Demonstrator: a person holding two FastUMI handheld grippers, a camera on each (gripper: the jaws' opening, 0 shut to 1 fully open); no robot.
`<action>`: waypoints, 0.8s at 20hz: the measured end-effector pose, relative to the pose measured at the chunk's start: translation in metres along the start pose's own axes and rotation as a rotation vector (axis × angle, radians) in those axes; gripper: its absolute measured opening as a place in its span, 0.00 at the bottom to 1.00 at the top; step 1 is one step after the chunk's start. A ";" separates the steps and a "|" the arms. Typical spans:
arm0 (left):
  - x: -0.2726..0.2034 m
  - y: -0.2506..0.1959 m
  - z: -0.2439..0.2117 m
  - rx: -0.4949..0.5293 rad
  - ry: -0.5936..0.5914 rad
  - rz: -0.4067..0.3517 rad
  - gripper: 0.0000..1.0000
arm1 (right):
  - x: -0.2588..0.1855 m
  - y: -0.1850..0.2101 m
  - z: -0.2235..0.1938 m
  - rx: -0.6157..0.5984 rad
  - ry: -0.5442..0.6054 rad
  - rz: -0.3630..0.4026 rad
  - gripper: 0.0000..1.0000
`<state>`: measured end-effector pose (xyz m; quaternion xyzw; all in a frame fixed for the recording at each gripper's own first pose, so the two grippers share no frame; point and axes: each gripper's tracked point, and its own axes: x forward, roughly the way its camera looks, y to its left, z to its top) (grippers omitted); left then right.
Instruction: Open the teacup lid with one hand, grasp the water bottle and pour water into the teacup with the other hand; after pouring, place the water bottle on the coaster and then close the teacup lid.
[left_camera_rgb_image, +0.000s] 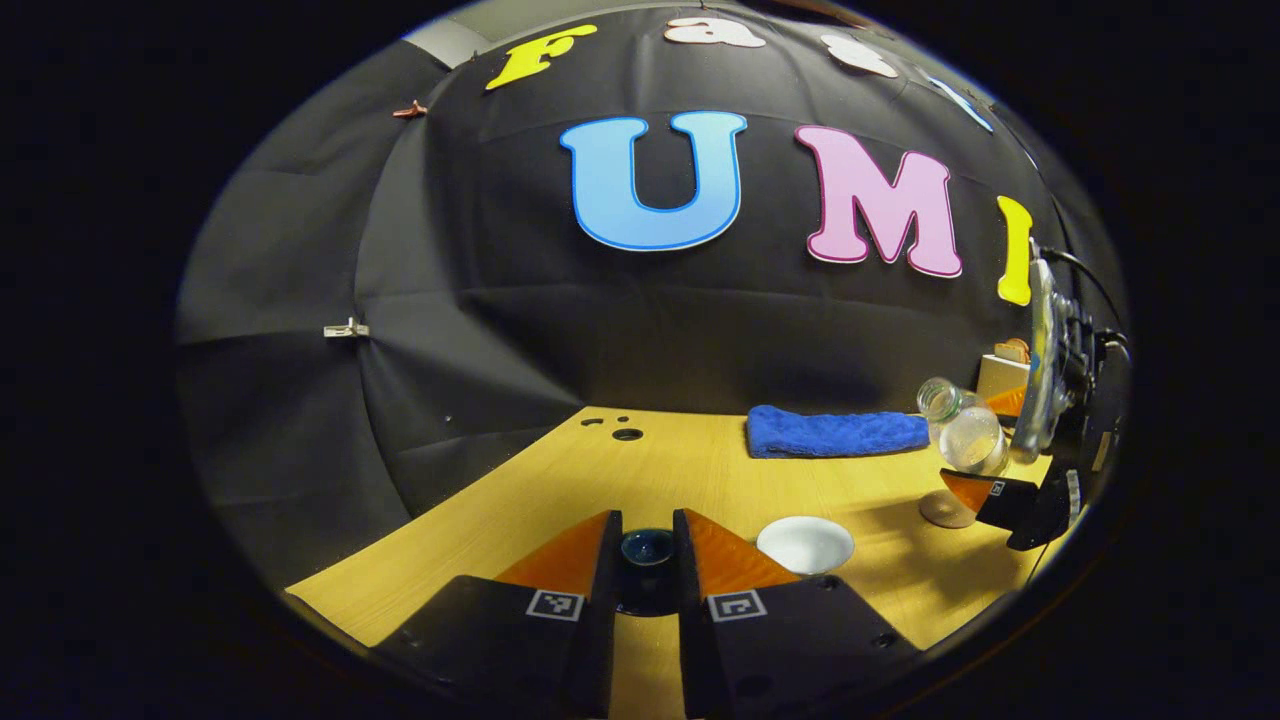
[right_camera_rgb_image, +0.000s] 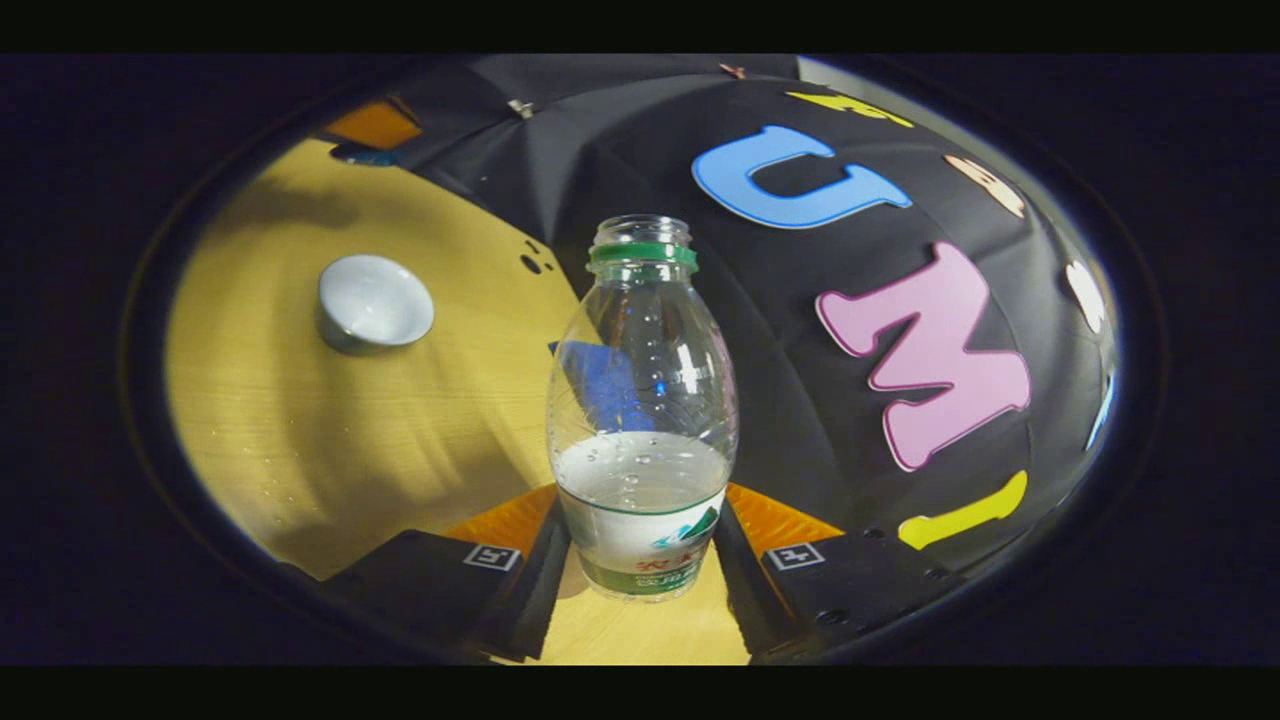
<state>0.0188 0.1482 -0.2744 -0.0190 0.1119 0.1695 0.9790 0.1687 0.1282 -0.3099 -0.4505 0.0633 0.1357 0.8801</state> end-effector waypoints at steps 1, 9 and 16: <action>0.000 0.004 -0.001 0.002 -0.002 0.005 0.27 | 0.001 0.004 0.001 -0.018 0.000 0.010 0.74; -0.002 0.021 -0.010 -0.005 0.004 0.030 0.27 | 0.020 0.020 0.015 -0.253 -0.003 0.040 0.74; -0.001 0.021 -0.015 -0.018 0.001 0.024 0.27 | 0.034 0.028 0.020 -0.404 -0.015 0.030 0.73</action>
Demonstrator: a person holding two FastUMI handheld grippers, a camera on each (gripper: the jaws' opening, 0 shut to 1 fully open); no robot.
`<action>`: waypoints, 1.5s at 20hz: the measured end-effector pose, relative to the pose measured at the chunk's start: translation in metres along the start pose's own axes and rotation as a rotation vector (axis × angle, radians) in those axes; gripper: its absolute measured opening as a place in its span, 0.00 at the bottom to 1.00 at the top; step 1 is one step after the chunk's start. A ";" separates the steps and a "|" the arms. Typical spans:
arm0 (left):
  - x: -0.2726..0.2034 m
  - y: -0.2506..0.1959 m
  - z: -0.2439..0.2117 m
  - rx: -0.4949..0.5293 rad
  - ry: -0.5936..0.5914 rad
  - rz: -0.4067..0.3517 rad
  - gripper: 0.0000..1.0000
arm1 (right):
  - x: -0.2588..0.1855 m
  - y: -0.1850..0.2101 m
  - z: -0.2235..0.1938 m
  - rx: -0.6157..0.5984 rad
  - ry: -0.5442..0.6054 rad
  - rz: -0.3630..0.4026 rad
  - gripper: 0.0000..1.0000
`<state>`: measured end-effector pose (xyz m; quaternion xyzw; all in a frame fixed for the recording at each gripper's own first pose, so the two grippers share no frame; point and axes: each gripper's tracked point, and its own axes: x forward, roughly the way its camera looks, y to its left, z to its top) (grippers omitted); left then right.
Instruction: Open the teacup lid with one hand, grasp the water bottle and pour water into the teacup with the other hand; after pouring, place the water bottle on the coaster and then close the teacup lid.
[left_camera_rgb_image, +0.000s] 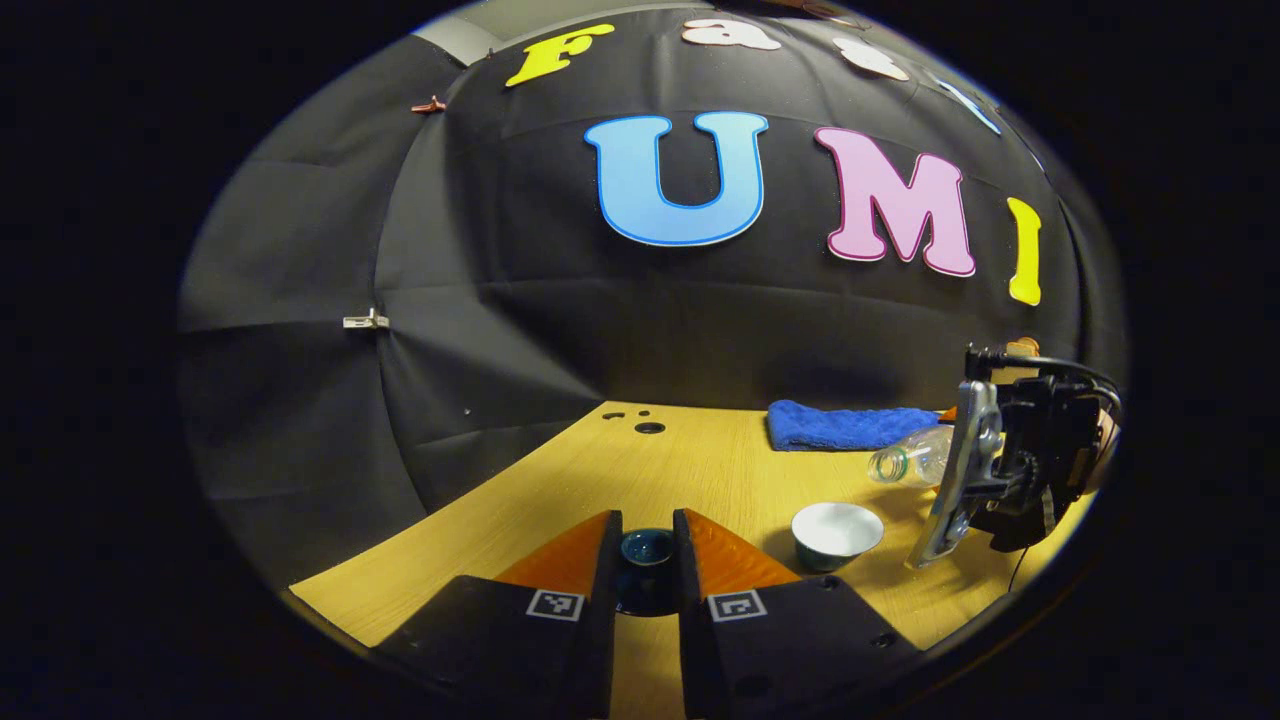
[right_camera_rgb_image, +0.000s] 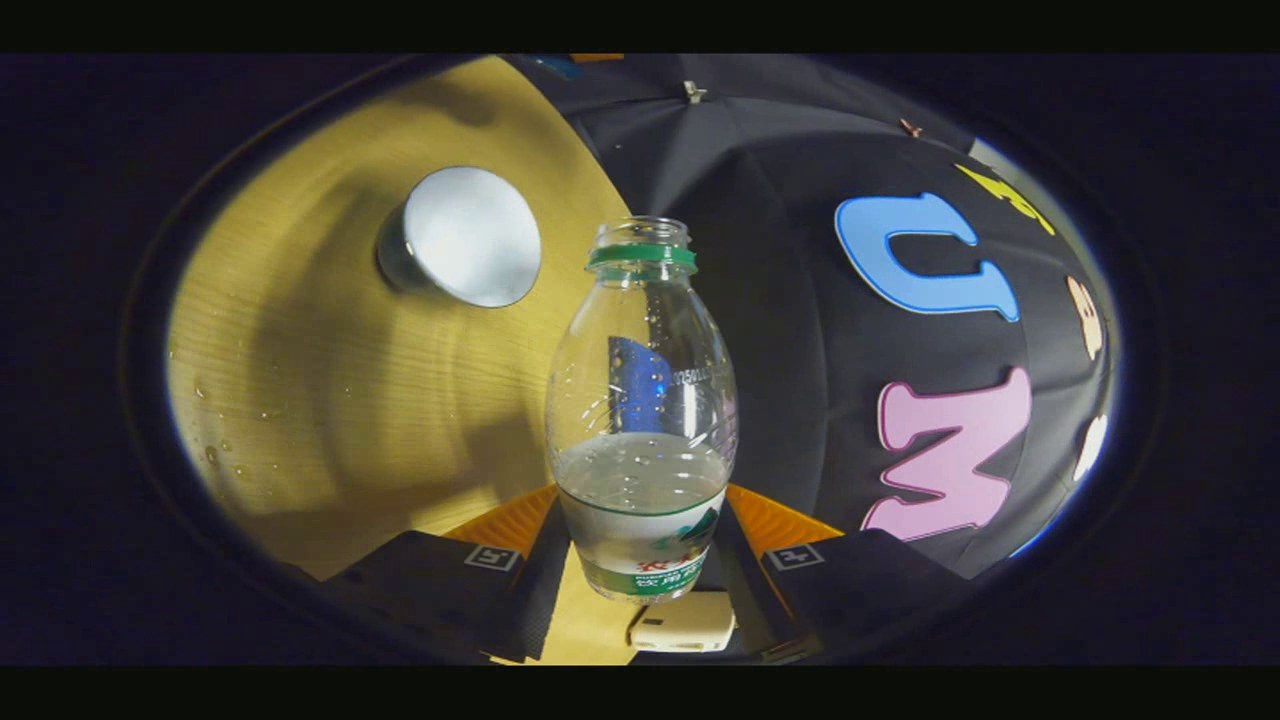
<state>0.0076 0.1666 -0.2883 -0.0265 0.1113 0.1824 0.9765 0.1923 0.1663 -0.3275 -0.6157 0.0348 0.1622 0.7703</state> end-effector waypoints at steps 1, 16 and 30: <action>0.000 0.000 0.000 0.001 0.000 0.000 0.27 | 0.000 0.000 0.001 -0.024 -0.005 -0.004 0.73; 0.001 0.003 -0.008 -0.023 0.009 -0.003 0.27 | 0.010 -0.021 0.007 -0.252 -0.061 -0.069 0.73; -0.005 0.011 -0.012 -0.025 0.008 0.011 0.27 | 0.014 -0.035 0.012 -0.403 -0.116 -0.129 0.74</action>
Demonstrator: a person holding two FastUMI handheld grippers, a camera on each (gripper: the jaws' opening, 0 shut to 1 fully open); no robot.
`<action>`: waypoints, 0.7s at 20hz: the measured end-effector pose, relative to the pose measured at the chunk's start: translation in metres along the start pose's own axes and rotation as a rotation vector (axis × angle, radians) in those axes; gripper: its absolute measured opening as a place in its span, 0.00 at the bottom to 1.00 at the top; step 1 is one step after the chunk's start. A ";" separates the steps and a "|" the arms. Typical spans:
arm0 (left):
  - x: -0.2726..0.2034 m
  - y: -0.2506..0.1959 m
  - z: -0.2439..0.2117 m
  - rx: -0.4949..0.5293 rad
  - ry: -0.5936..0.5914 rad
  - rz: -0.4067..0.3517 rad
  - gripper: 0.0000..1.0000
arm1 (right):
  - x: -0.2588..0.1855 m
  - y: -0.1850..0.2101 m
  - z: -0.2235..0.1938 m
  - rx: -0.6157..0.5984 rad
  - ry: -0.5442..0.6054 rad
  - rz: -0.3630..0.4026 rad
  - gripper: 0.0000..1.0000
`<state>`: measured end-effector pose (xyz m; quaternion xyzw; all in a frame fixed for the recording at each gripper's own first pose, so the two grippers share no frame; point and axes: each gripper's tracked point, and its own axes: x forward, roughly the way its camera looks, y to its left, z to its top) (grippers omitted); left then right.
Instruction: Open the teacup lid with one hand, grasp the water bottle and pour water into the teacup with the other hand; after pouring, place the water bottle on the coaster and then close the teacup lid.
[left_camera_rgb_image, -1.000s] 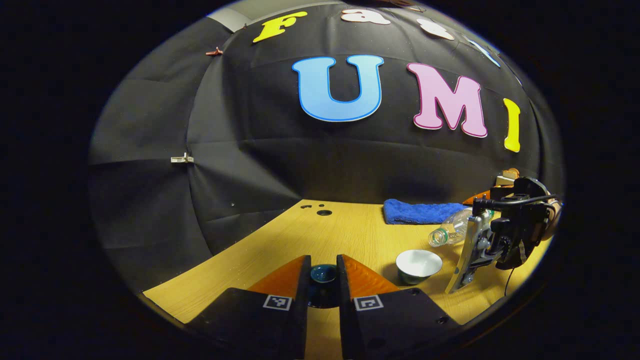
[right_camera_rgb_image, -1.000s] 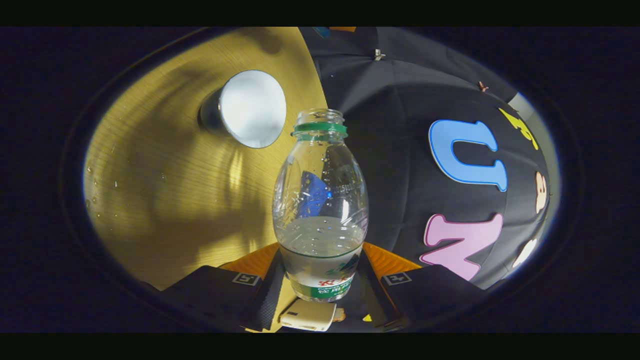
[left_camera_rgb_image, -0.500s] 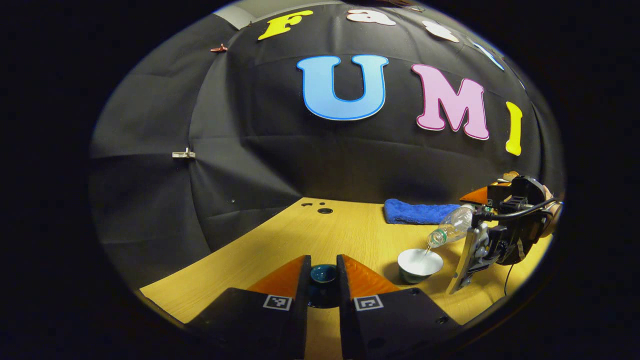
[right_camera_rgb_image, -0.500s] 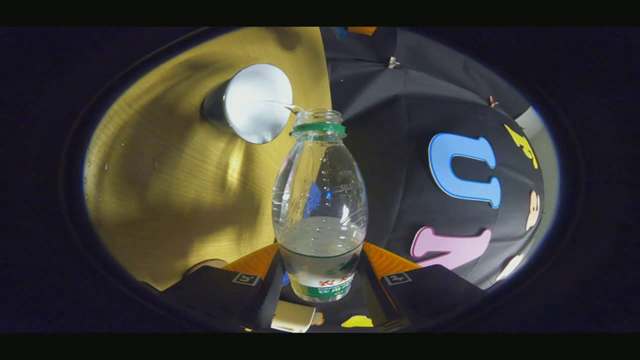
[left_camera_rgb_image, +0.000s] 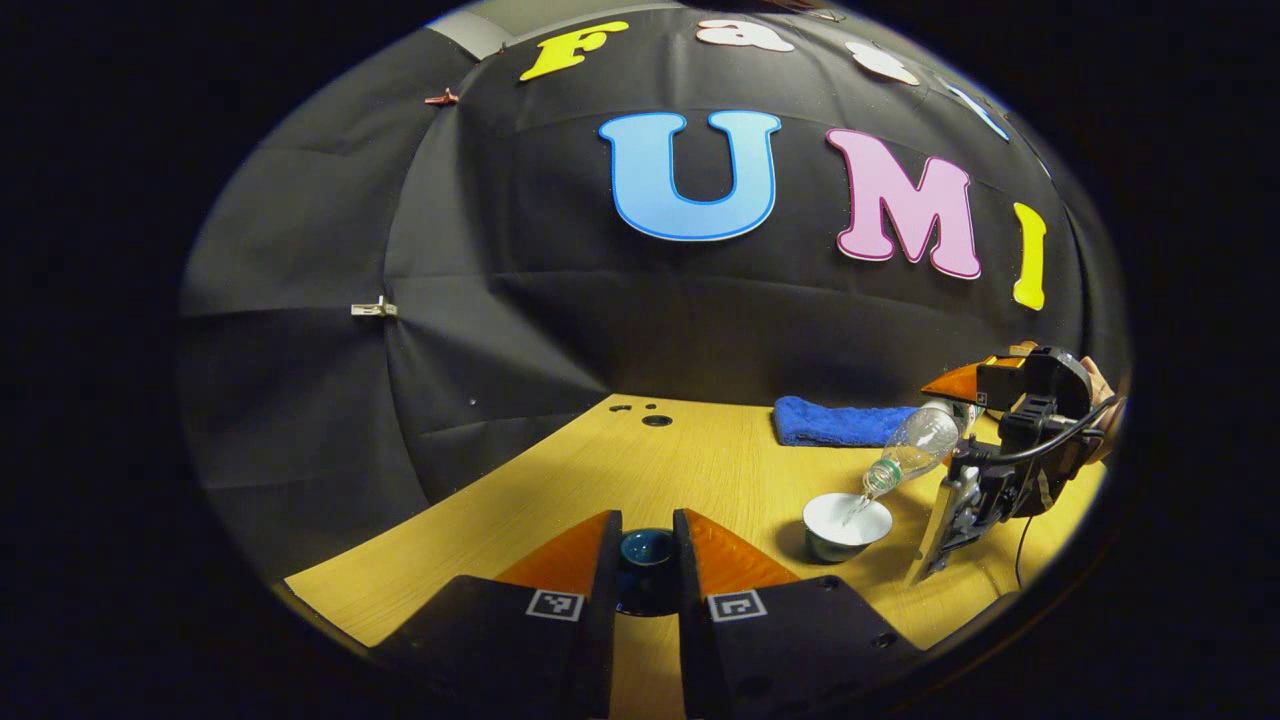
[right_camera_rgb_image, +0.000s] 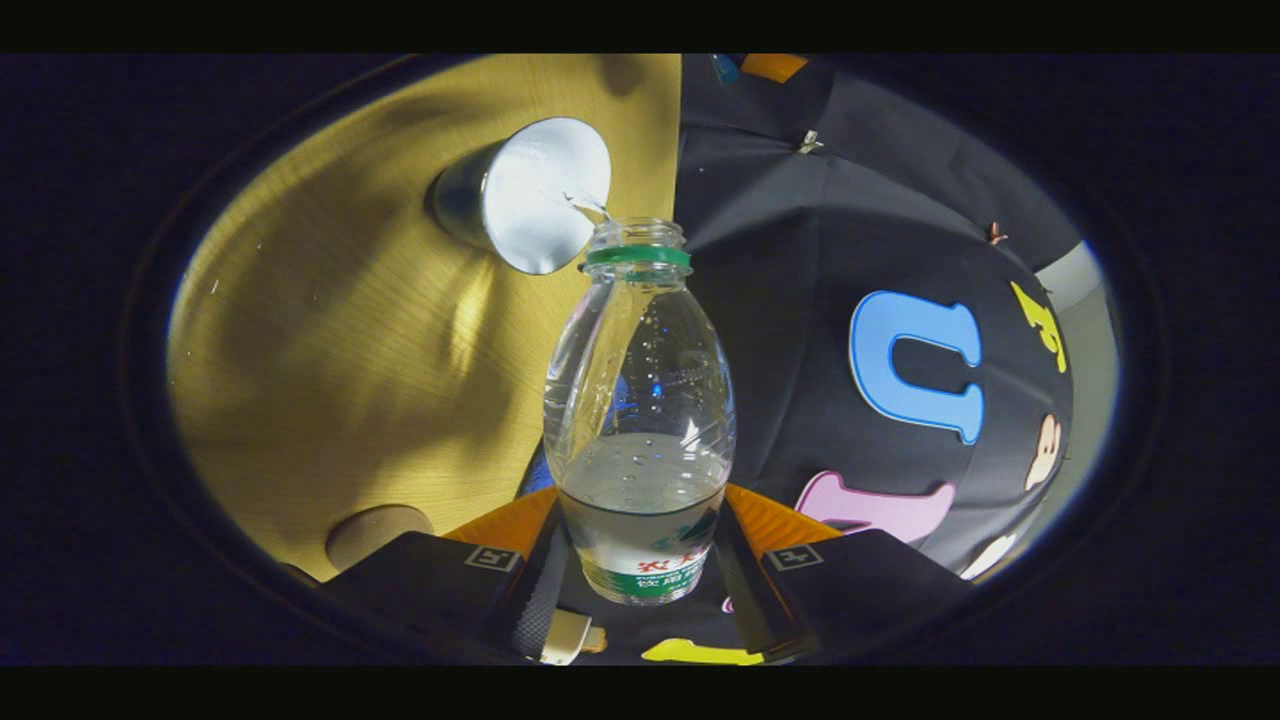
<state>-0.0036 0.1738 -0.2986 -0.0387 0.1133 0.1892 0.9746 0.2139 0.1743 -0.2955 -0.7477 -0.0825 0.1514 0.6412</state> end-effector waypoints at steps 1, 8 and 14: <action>0.000 0.000 0.001 -0.001 0.000 0.001 0.31 | 0.000 0.000 0.000 -0.007 -0.001 -0.004 0.73; -0.004 0.002 -0.002 -0.003 0.003 0.007 0.27 | 0.002 -0.008 -0.001 -0.067 -0.006 -0.050 0.73; -0.006 0.005 -0.003 0.003 0.001 0.013 0.27 | 0.004 -0.015 -0.001 -0.126 -0.019 -0.090 0.73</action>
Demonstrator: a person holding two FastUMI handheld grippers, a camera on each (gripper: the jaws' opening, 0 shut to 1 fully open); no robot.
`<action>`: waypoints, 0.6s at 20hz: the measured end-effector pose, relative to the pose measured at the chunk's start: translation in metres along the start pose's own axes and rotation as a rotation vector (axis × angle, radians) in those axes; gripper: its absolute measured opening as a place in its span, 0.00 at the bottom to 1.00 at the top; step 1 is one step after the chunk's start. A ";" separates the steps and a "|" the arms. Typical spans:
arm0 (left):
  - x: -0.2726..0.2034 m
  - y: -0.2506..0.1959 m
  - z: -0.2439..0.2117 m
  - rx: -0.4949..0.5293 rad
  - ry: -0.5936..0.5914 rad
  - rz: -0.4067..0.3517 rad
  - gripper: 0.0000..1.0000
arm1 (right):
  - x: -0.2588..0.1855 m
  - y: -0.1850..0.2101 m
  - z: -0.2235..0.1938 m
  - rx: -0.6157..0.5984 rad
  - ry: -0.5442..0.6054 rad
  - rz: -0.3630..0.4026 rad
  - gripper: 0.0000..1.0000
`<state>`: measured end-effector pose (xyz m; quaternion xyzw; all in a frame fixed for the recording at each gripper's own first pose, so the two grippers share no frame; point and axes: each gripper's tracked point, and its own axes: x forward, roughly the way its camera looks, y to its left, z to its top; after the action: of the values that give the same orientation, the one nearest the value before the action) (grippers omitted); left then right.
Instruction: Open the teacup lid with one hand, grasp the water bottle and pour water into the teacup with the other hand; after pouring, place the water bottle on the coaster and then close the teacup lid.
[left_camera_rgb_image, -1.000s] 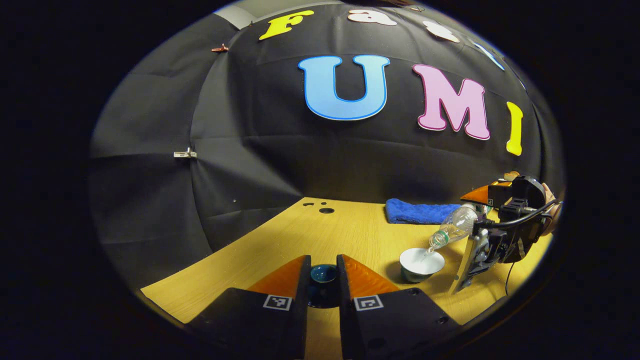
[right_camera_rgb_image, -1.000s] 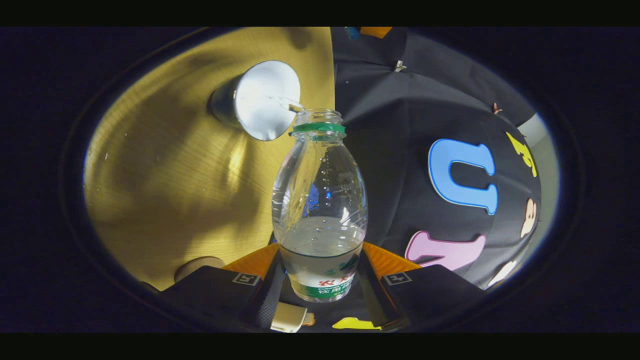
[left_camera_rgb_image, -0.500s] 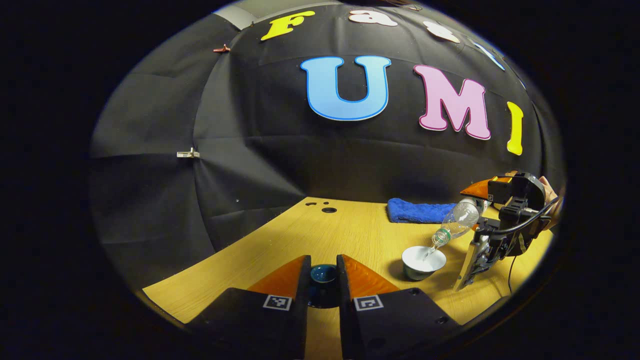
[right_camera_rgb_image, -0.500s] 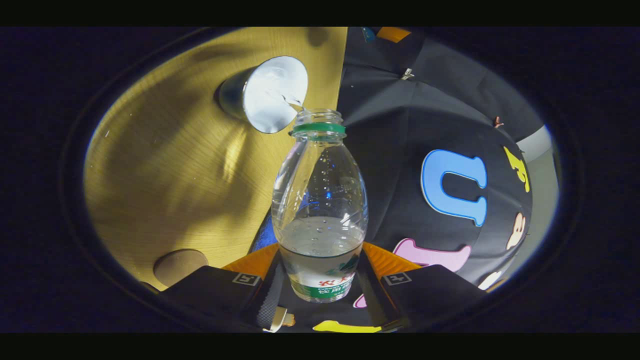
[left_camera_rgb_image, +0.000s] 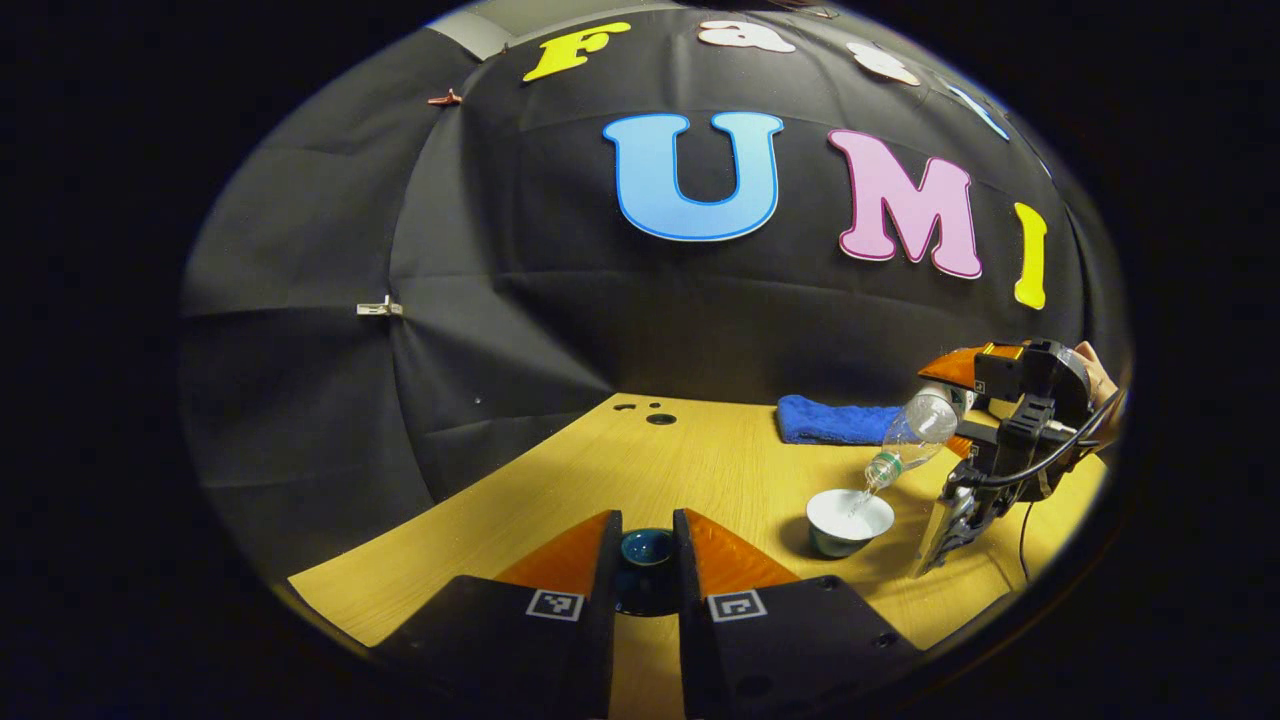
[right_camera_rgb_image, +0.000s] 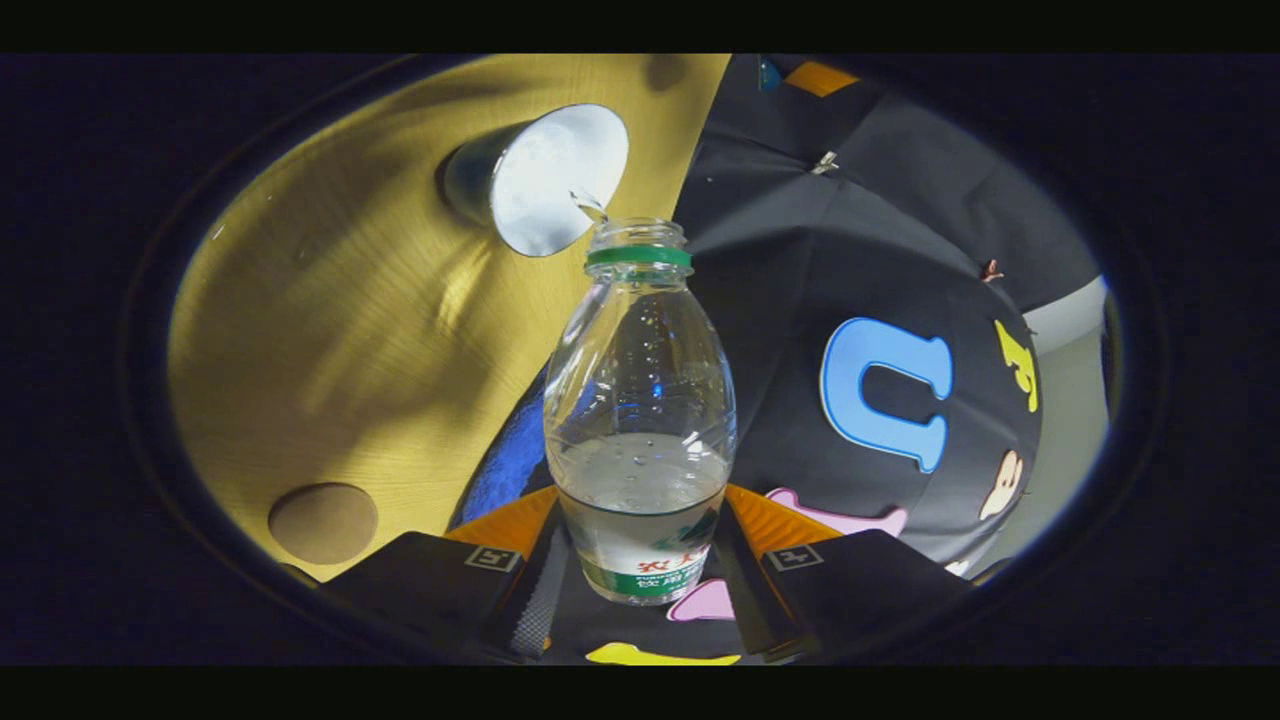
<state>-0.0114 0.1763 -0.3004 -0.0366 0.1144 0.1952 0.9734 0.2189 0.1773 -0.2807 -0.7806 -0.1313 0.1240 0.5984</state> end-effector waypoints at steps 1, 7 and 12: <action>0.000 0.001 0.000 -0.002 0.000 0.001 0.27 | 0.001 -0.003 0.000 -0.018 -0.004 -0.013 0.74; -0.004 0.005 -0.001 -0.016 0.001 0.013 0.27 | 0.001 -0.012 -0.001 -0.073 0.000 -0.080 0.73; -0.006 0.005 -0.001 -0.015 -0.002 0.018 0.27 | 0.001 -0.023 0.001 -0.122 -0.020 -0.142 0.74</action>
<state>-0.0192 0.1790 -0.2996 -0.0427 0.1124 0.2048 0.9714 0.2186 0.1845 -0.2583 -0.8030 -0.1996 0.0809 0.5557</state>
